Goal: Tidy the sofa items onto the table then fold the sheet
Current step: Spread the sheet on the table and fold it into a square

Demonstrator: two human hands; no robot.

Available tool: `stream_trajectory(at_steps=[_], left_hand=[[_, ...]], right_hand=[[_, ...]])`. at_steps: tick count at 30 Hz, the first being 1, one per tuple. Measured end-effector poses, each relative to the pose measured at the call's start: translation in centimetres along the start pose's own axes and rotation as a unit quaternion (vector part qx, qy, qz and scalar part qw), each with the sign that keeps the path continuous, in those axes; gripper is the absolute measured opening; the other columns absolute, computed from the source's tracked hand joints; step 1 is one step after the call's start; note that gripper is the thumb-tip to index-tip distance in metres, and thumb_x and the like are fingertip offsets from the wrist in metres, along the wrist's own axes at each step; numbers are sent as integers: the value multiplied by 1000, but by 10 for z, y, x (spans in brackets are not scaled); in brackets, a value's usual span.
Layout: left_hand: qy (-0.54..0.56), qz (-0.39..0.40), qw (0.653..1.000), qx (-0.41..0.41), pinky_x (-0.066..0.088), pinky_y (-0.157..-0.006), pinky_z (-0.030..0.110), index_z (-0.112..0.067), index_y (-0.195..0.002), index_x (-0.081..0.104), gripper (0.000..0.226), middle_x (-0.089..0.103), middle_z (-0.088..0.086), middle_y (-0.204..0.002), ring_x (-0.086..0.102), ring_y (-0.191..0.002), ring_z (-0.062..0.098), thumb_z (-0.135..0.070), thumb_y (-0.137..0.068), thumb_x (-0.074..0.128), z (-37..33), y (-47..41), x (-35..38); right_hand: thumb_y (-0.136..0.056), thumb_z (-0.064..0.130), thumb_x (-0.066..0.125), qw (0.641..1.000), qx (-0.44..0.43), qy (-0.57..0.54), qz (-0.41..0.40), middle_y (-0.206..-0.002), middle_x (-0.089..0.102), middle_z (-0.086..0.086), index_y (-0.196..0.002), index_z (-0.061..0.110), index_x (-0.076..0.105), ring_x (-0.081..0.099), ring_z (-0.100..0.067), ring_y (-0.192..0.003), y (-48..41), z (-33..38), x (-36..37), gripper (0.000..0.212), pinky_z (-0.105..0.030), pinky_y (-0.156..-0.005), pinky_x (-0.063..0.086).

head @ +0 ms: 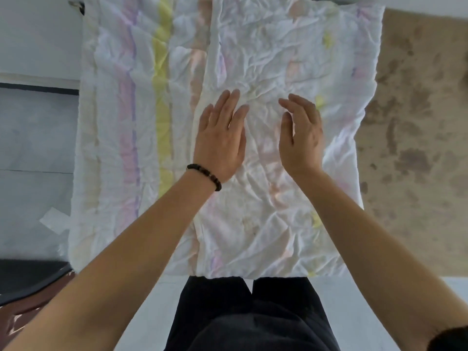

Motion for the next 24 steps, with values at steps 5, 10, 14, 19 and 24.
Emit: stream_trajectory(at_steps=[5, 10, 14, 19, 24], left_hand=[[-146, 152, 977, 2, -1, -117, 59, -28, -154, 4, 74, 0, 9, -163, -2, -149, 31, -68, -93, 10, 27, -70, 43], [-171, 130, 977, 0, 1, -115, 63, -33, -153, -2, 88, -3, 9, -162, -5, -148, 34, -84, -82, 3, 42, -81, 48], [-165, 118, 979, -2, 2, -115, 62, -32, -154, 1, 87, -3, 9, -163, -4, -149, 32, -83, -83, 5, 43, -80, 47], [-181, 103, 978, 2, 3, -116, 61, -32, -154, 2, 85, -1, 7, -163, -2, -149, 31, -82, -85, 6, 42, -79, 47], [-194, 93, 977, -9, 4, -117, 59, -34, -153, 3, 85, -1, 5, -163, 0, -149, 29, -83, -83, 5, 41, -76, 46]], right_hand=[[-100, 54, 33, 960, 95, 233, 122, -164, 10, -10, -156, 24, 14, 9, -26, -151, 23, -87, -28, 66, -51, -120, 5], [-79, 91, 17, 908, 260, 283, 169, -164, -9, -9, -157, 24, -3, -11, -22, -151, 62, -142, -60, 105, -56, -118, -8], [-91, 75, 32, 957, 123, 247, 93, -163, -5, -17, -157, 23, 2, -8, -30, -151, 88, -109, -67, 91, -53, -120, -2], [-85, 83, 29, 933, 133, 279, 183, -164, -9, -7, -157, 31, -2, -7, -26, -151, 137, -108, -45, 94, -52, -121, 6], [-84, 84, 28, 940, 155, 276, 129, -165, -2, -8, -157, 24, 1, -3, -25, -151, 142, -114, -46, 98, -49, -121, 8]])
Point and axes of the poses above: each hand's wrist, its own y-axis away from the middle knuckle, its own x-axis out of the palm, z = x × y, the point moved 5 cm from there along -y, towards the middle knuckle
